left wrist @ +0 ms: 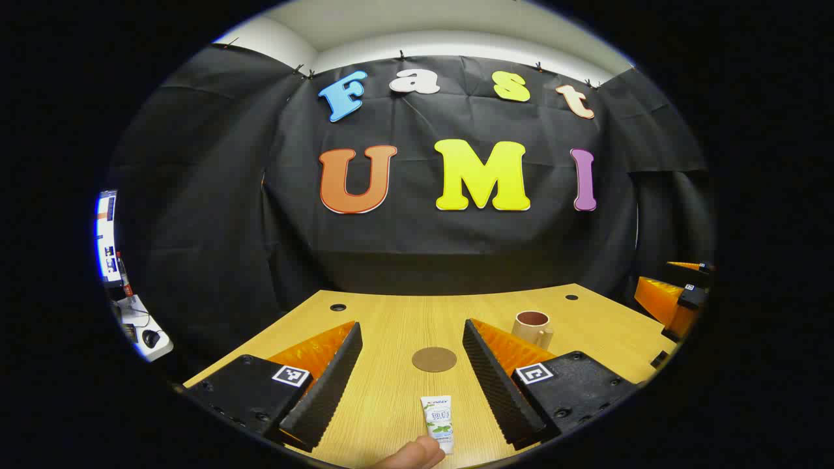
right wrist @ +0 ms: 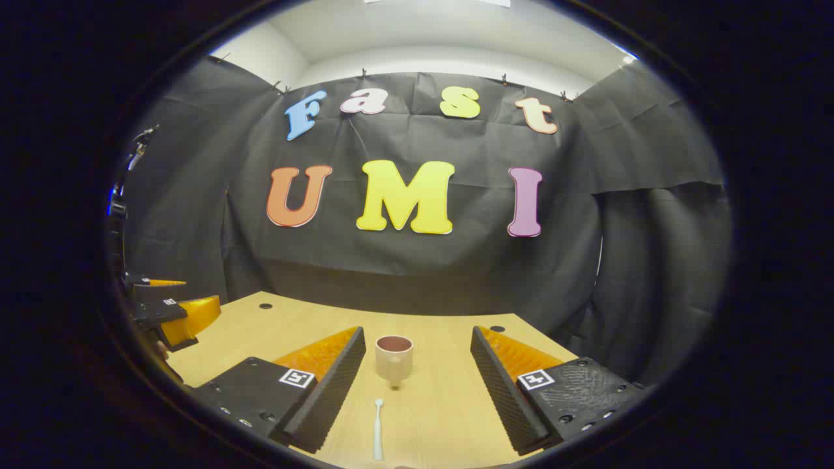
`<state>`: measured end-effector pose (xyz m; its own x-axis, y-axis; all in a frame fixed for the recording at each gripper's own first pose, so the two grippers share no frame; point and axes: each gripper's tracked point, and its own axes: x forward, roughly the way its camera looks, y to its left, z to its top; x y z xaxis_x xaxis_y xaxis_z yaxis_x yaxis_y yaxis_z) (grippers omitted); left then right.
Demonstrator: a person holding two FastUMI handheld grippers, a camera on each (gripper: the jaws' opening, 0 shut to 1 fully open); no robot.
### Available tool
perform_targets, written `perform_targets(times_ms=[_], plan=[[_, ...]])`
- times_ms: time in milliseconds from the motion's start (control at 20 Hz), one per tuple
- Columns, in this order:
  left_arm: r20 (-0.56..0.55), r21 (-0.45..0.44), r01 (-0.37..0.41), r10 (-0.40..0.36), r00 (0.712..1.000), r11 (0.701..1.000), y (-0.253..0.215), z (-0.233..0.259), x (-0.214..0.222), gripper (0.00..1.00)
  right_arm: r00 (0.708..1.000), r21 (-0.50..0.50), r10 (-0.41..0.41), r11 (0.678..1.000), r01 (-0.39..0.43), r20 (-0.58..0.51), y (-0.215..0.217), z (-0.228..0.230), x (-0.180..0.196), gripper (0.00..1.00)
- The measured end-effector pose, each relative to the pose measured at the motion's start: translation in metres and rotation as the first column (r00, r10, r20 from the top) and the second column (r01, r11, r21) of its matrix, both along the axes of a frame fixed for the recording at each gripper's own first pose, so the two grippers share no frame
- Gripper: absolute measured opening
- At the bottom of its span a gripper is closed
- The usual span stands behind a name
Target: Put the toothbrush and toothpaste on the desktop into the cup, then pick up the cup and place it on the coaster on the desktop.
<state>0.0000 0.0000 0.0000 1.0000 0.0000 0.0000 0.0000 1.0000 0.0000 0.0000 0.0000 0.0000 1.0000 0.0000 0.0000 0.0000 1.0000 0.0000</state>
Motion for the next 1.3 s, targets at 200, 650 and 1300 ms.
perform_targets(times_ms=[200,650,1300], plan=[[0.022,0.009,-0.011,0.011,1.0,1.0,0.002,0.005,-0.004,0.99,1.0,0.006,-0.001,1.0,0.001,-0.007,0.0,-0.003,0.002,0.96],[0.027,0.033,0.024,-0.025,0.999,0.999,-0.009,0.004,-0.01,0.99,0.998,-0.002,-0.055,0.998,0.055,0.017,-0.019,-0.002,0.001,0.96],[0.008,0.016,0.025,-0.025,1.0,1.0,-0.017,-0.014,-0.006,0.98,0.997,-0.011,-0.019,1.0,0.018,-0.078,-0.01,-0.046,0.018,0.97]])
